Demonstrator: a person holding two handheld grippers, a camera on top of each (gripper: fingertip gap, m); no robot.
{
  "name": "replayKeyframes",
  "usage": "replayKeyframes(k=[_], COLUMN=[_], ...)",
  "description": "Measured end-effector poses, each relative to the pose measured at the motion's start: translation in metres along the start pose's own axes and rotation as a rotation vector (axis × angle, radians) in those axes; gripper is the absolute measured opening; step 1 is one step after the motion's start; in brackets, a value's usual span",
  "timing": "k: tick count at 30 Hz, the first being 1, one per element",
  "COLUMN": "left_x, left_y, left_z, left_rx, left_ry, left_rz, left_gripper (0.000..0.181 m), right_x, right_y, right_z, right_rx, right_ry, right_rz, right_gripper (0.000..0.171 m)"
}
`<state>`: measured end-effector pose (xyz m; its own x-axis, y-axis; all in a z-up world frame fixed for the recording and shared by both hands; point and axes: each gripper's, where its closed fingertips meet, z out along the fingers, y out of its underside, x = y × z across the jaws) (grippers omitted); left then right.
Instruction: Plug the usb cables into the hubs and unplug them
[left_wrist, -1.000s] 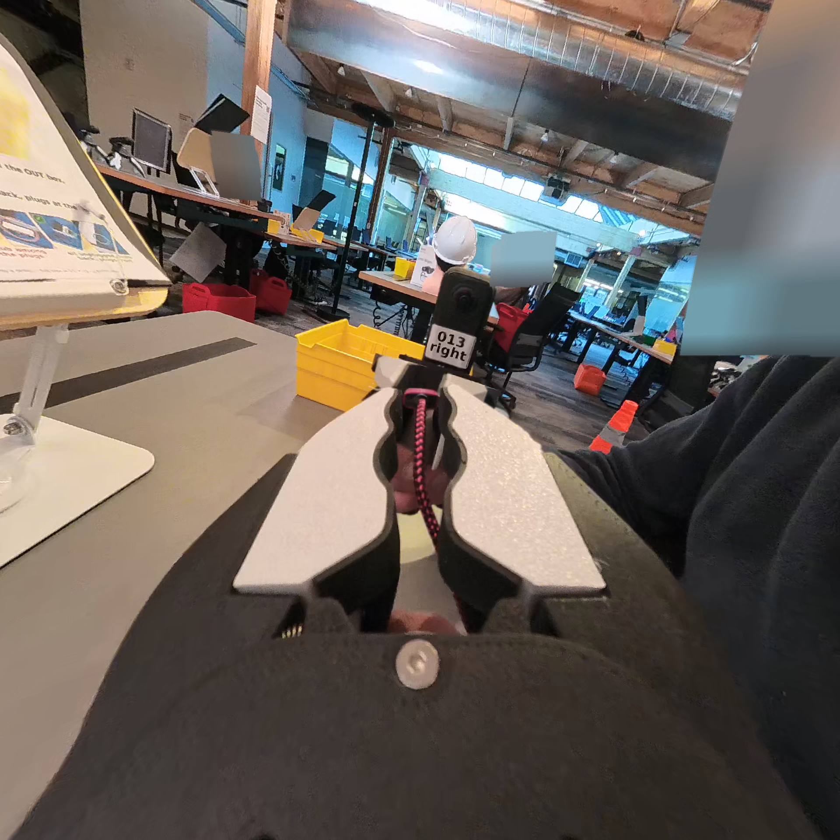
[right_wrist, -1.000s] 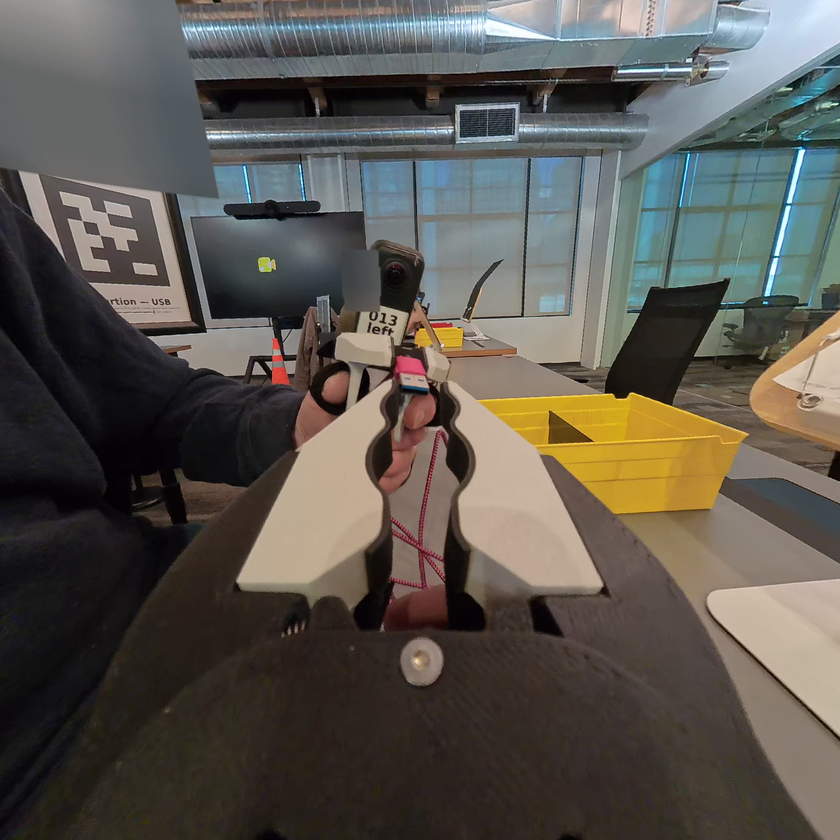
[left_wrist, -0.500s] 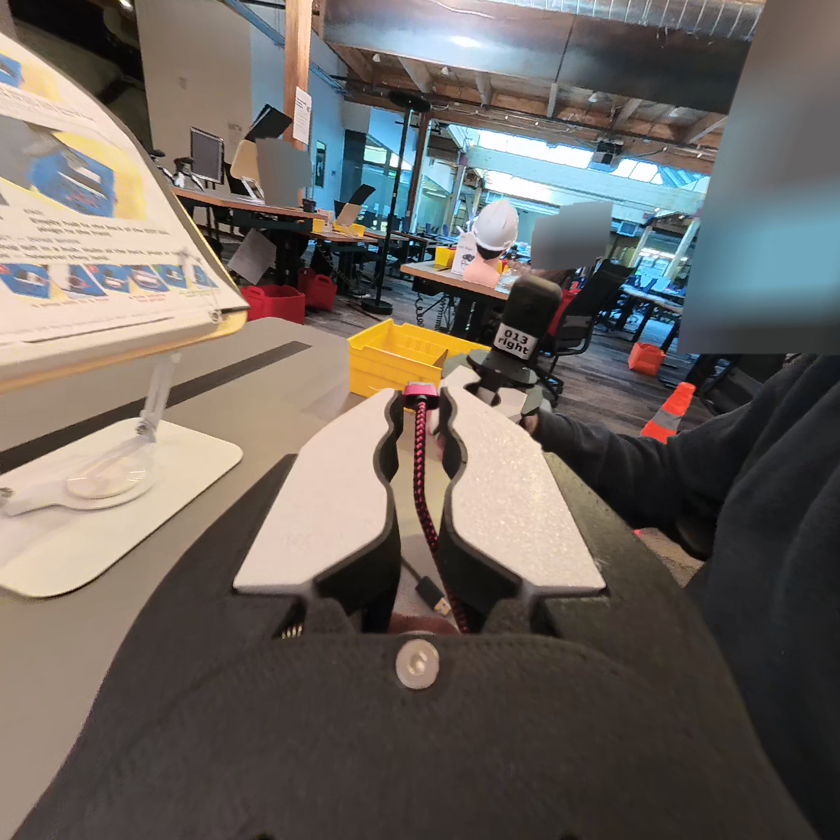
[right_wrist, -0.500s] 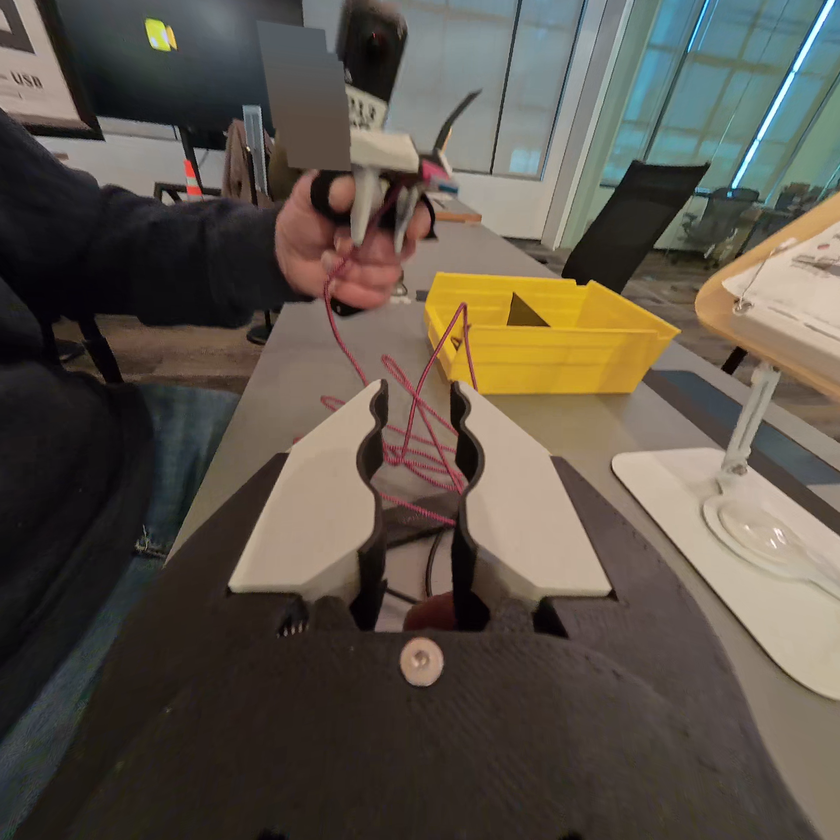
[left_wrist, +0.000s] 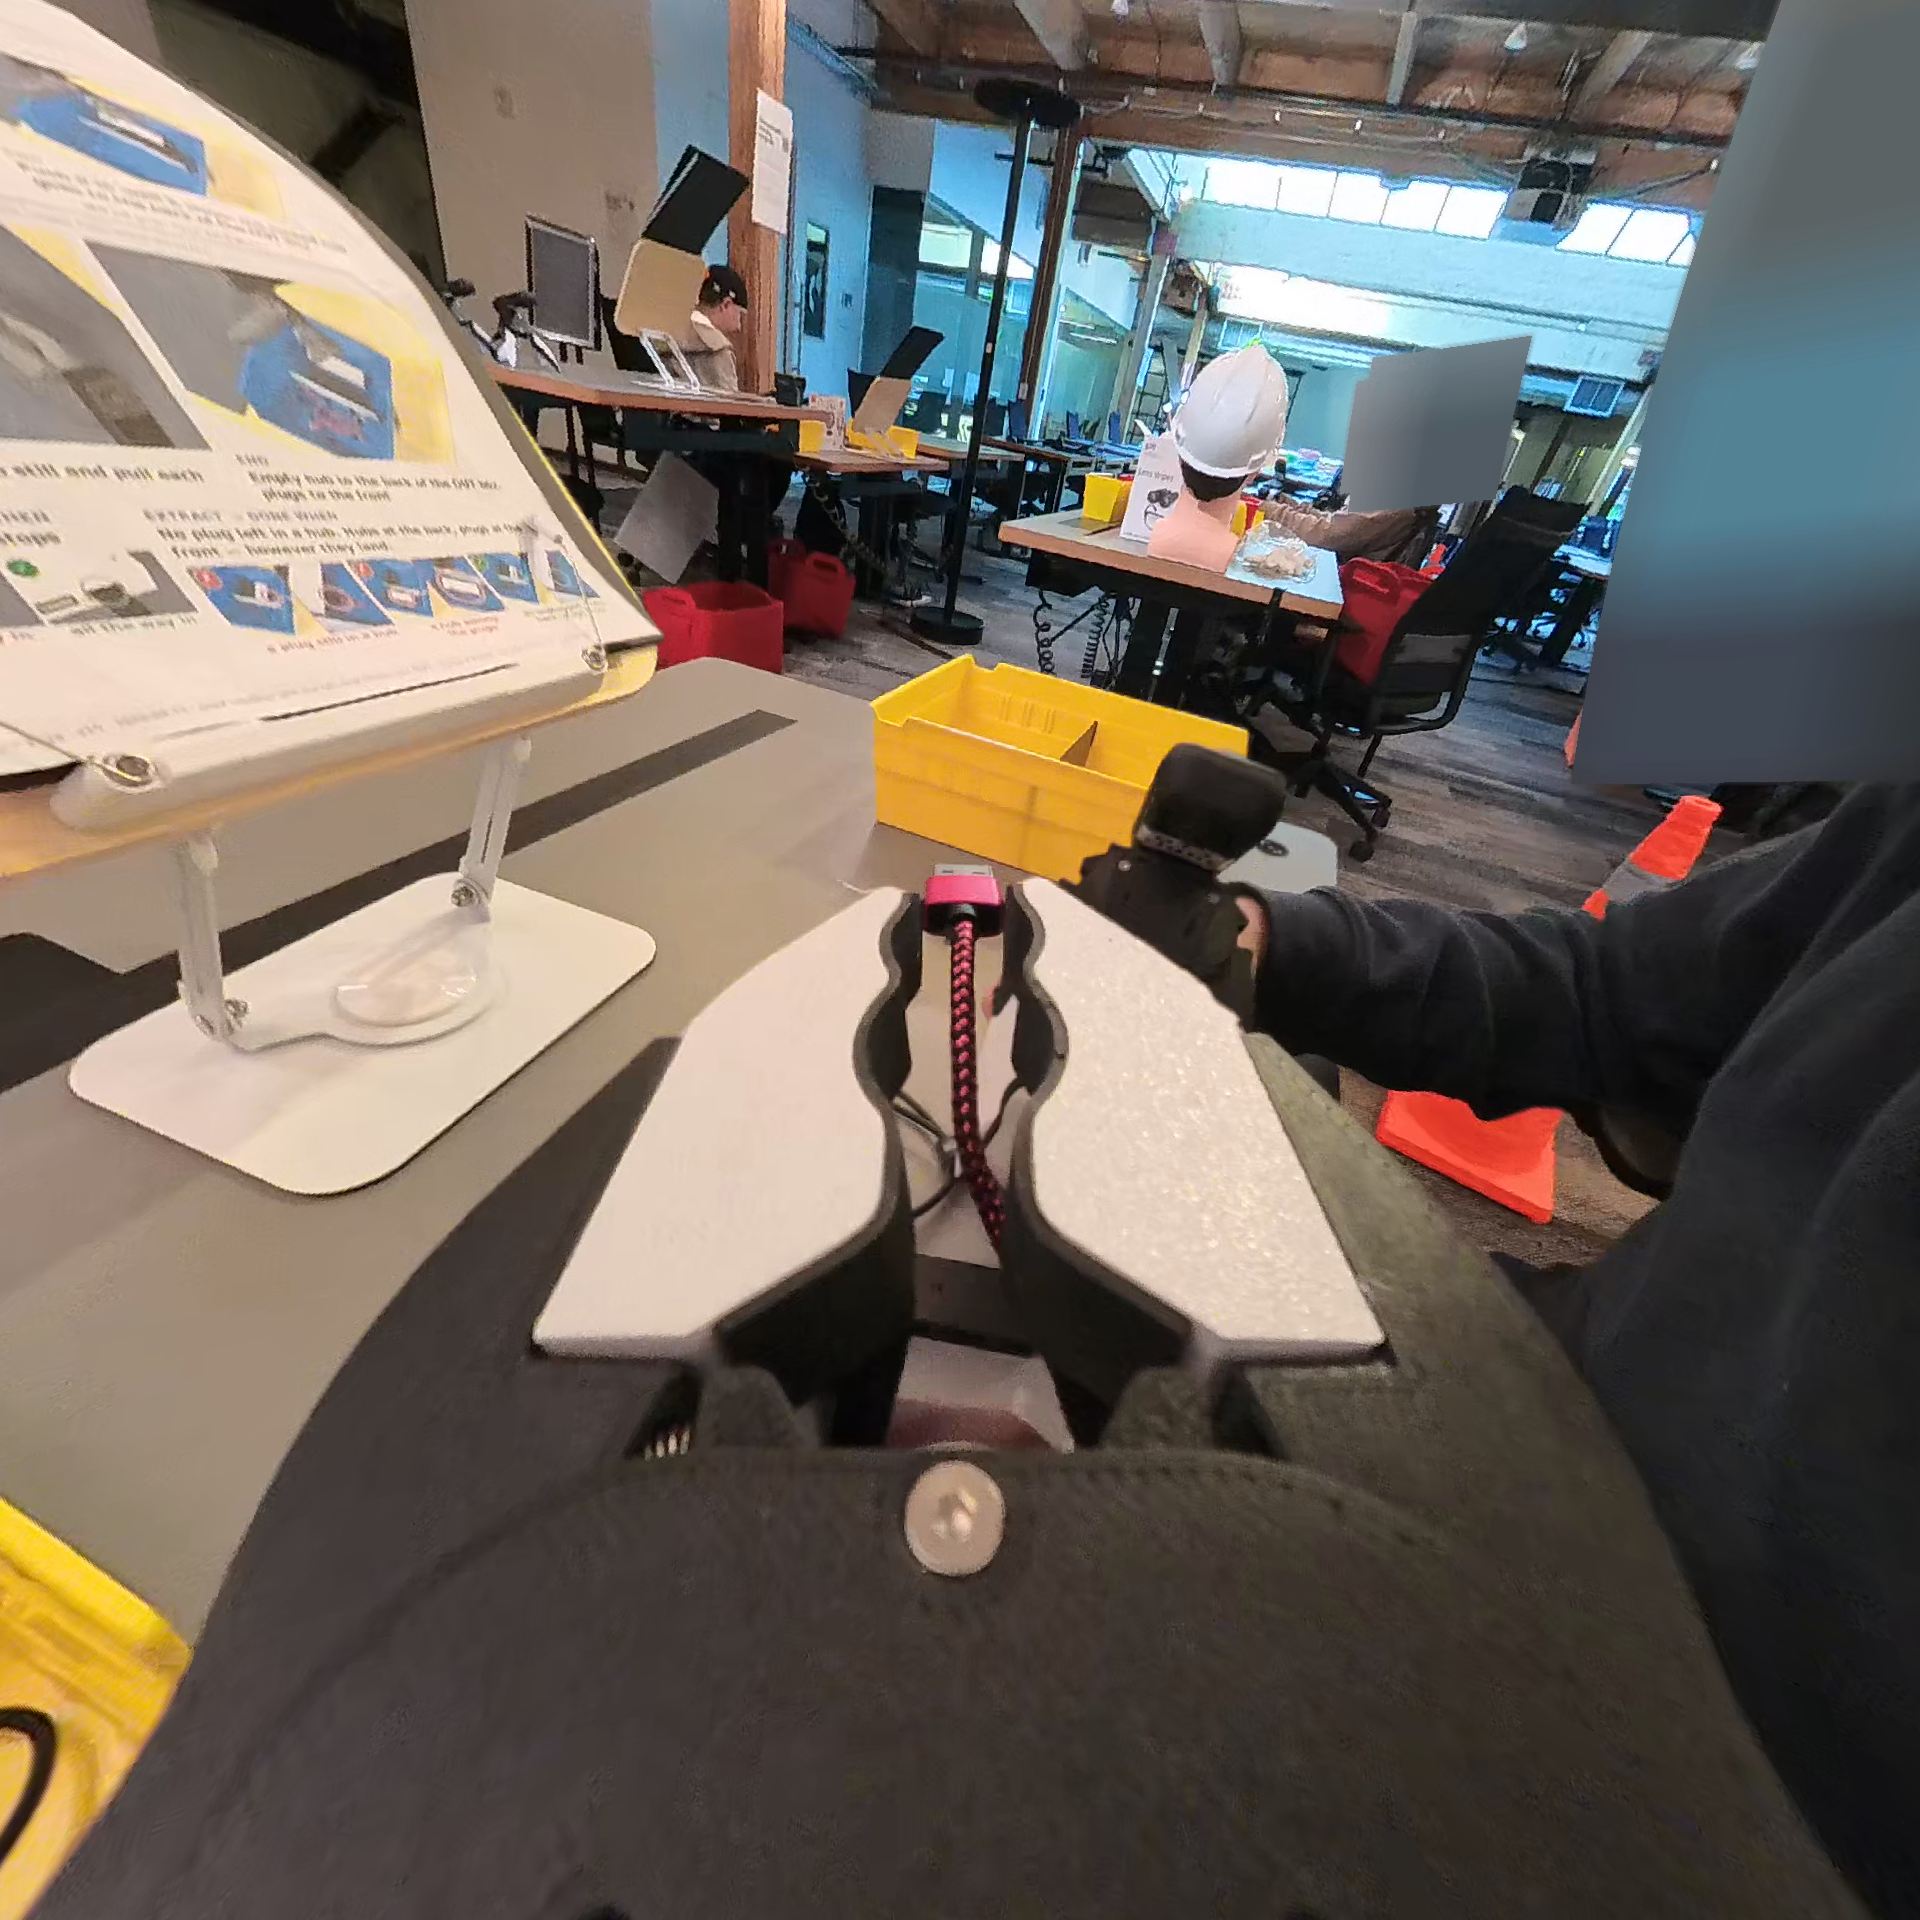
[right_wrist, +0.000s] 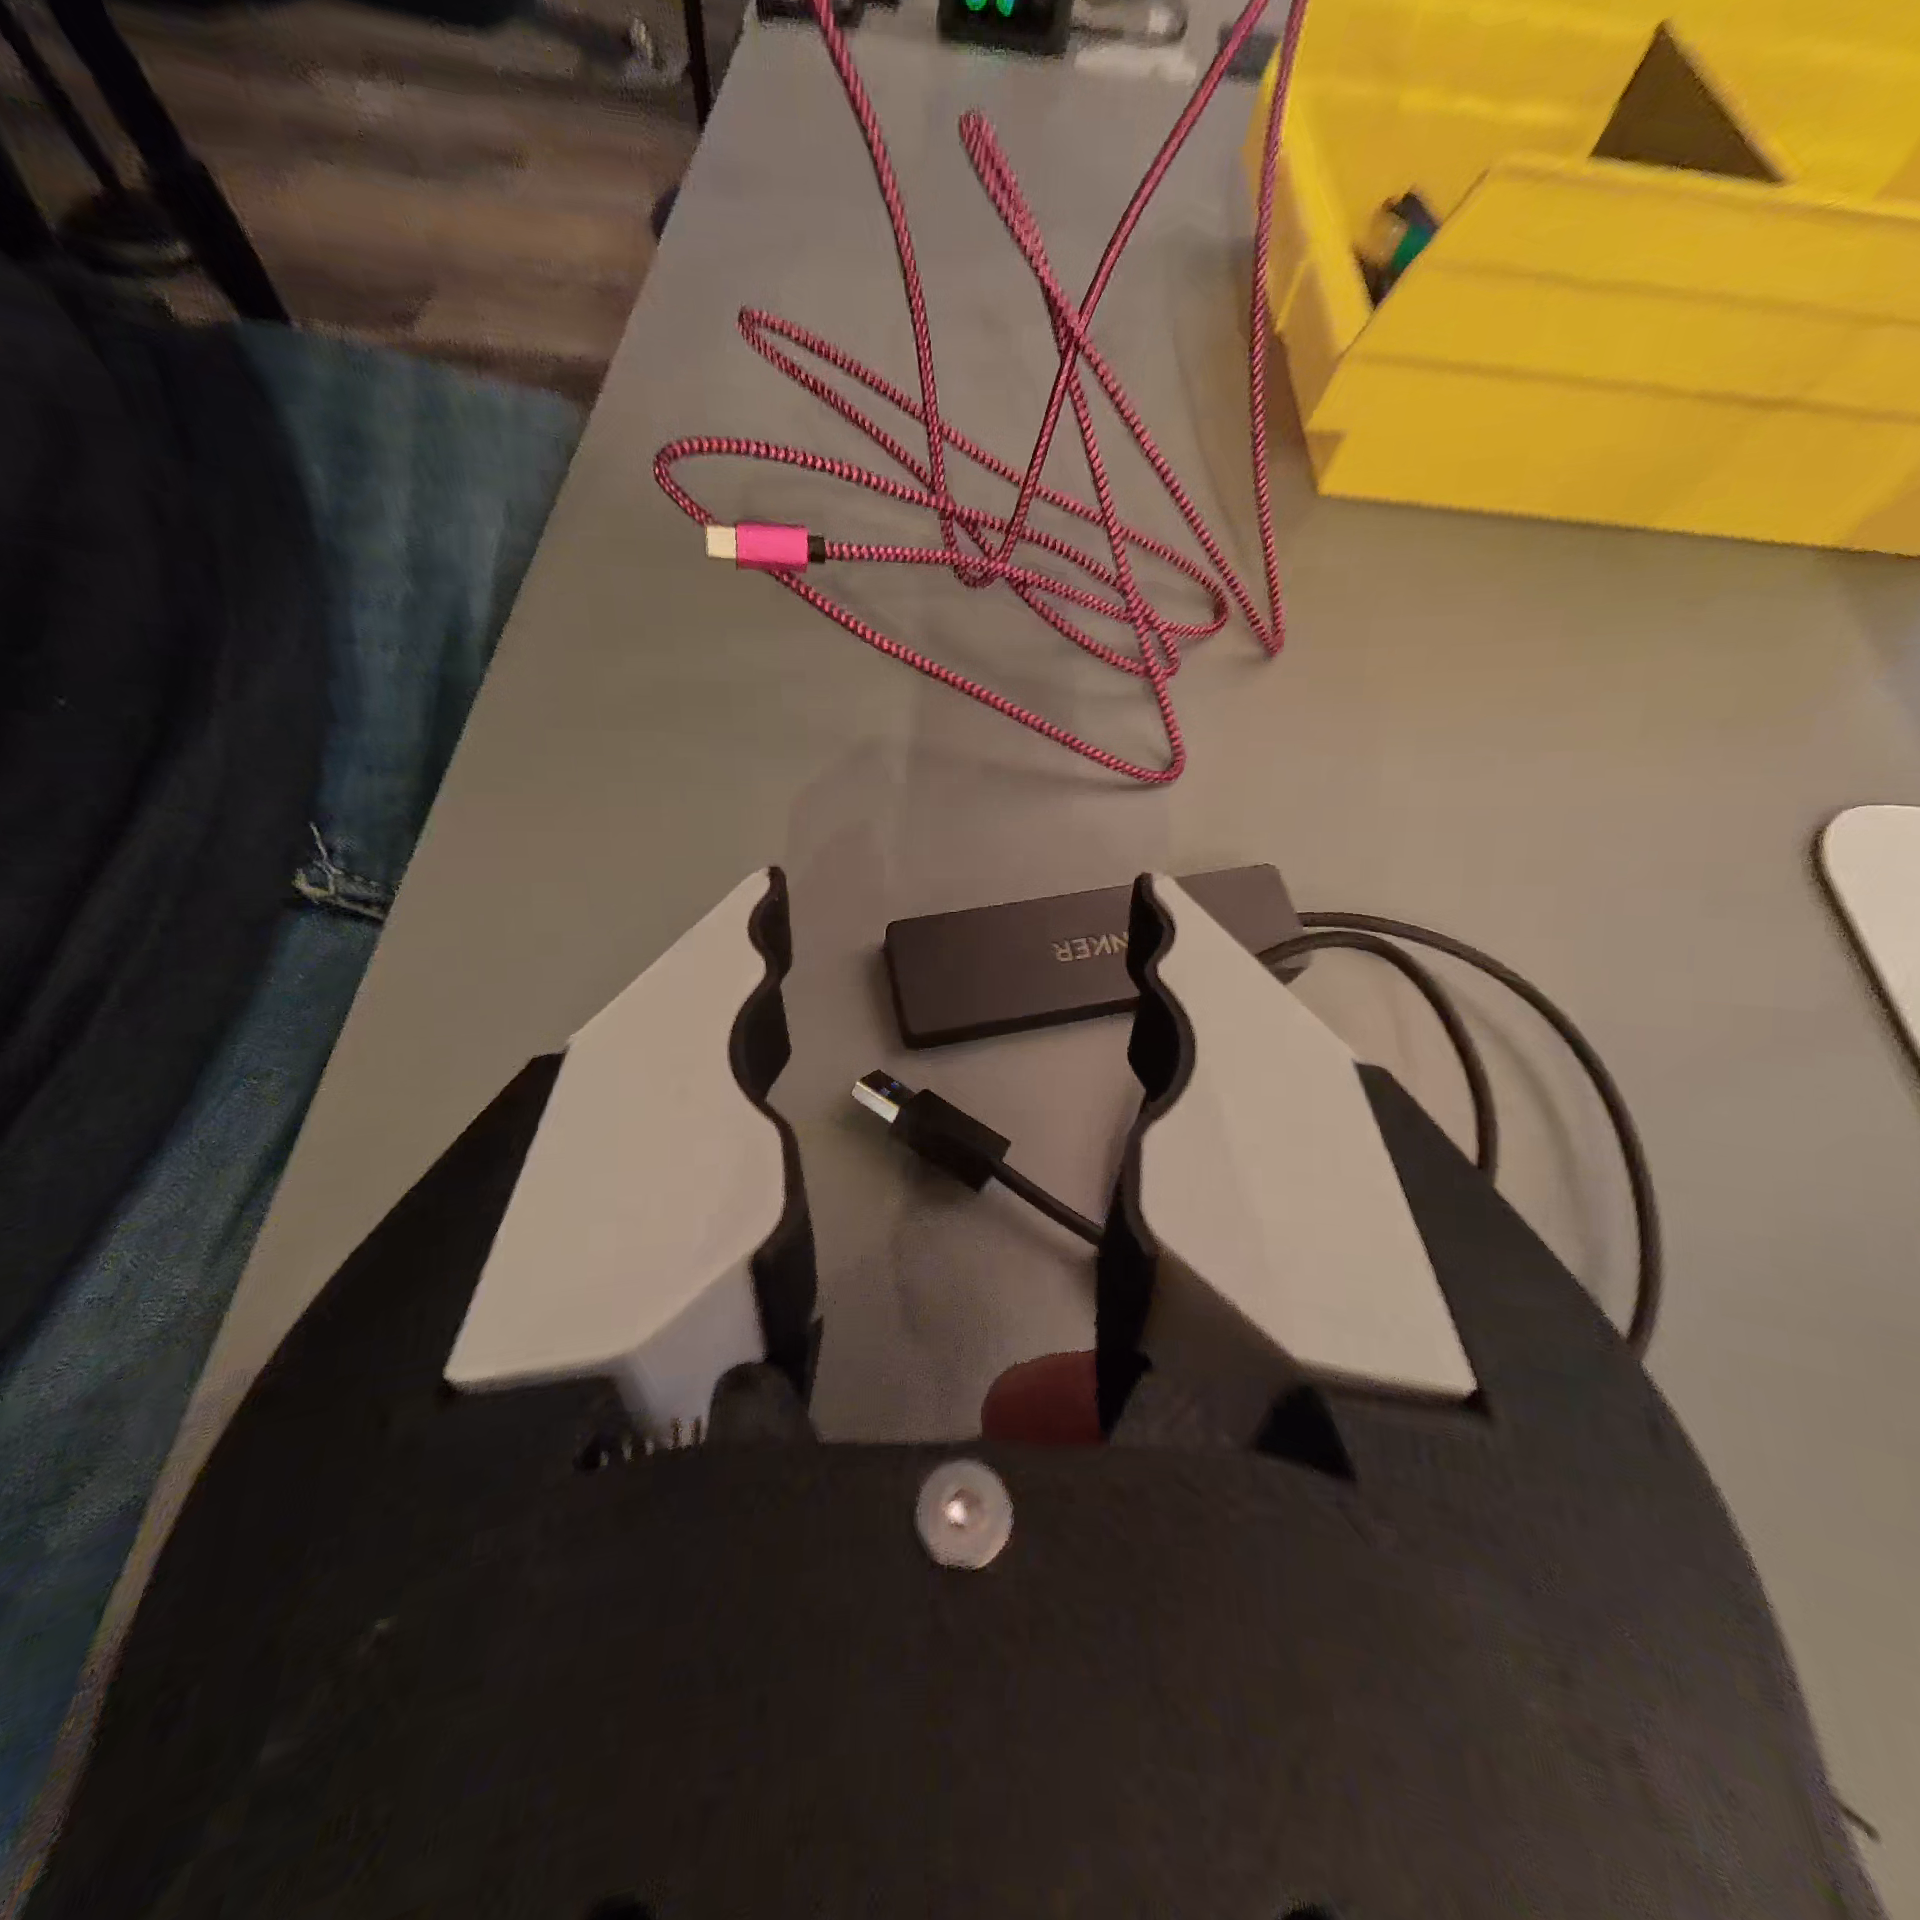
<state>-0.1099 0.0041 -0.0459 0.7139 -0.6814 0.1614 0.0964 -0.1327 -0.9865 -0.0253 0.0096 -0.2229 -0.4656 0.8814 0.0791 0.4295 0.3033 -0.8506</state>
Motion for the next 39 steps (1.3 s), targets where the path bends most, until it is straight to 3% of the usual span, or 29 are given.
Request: replayKeyframes(k=[1, 8, 15, 18, 22, 27, 32, 37, 39], left_x=[0.0, -0.006, -0.013, -0.013, -0.017, -0.02, -0.023, -0.023, -0.024], left_y=[0.003, 0.013, 0.019, 0.019, 0.02, 0.023, 0.024, 0.024, 0.023], left_z=[0.0, 0.001, 0.003, 0.002, 0.0, -0.001, -0.002, -0.003, -0.003], left_rx=[-0.004, -0.014, -0.011, -0.009, -0.001, 0.002, 0.004, 0.004, 0.006], left_ry=[0.002, -0.001, 0.003, 0.004, 0.002, 0.004, 0.007, 0.003, 0.003], left_rz=[-0.003, -0.026, -0.051, -0.054, -0.065, -0.077, -0.085, -0.084, -0.083], left_gripper=[0.015, 0.015, 0.015, 0.015, 0.015, 0.015, 0.015, 0.015, 0.015], right_x=[-0.001, 0.013, 0.022, 0.032, 0.037, 0.036, 0.03, 0.04, 0.027], right_y=[0.004, 0.041, 0.051, 0.051, 0.05, 0.048, 0.027, 0.029, 0.011], right_z=[0.006, 0.027, 0.032, 0.036, 0.045, 0.043, 0.039, 0.016, 0.018], right_rx=[-0.027, -0.172, -0.237, -0.263, -0.287, -0.306, -0.312, -0.481, -0.404], right_ry=[-0.006, -0.013, -0.027, -0.032, -0.084, -0.143, -0.164, -0.144, -0.201], right_rz=[-0.009, 0.045, -0.009, -0.033, -0.073, -0.136, -0.258, -0.294, -0.318], right_gripper=[0.066, 0.077, 0.115, 0.122, 0.124, 0.11, 0.111, 0.108, 0.109])
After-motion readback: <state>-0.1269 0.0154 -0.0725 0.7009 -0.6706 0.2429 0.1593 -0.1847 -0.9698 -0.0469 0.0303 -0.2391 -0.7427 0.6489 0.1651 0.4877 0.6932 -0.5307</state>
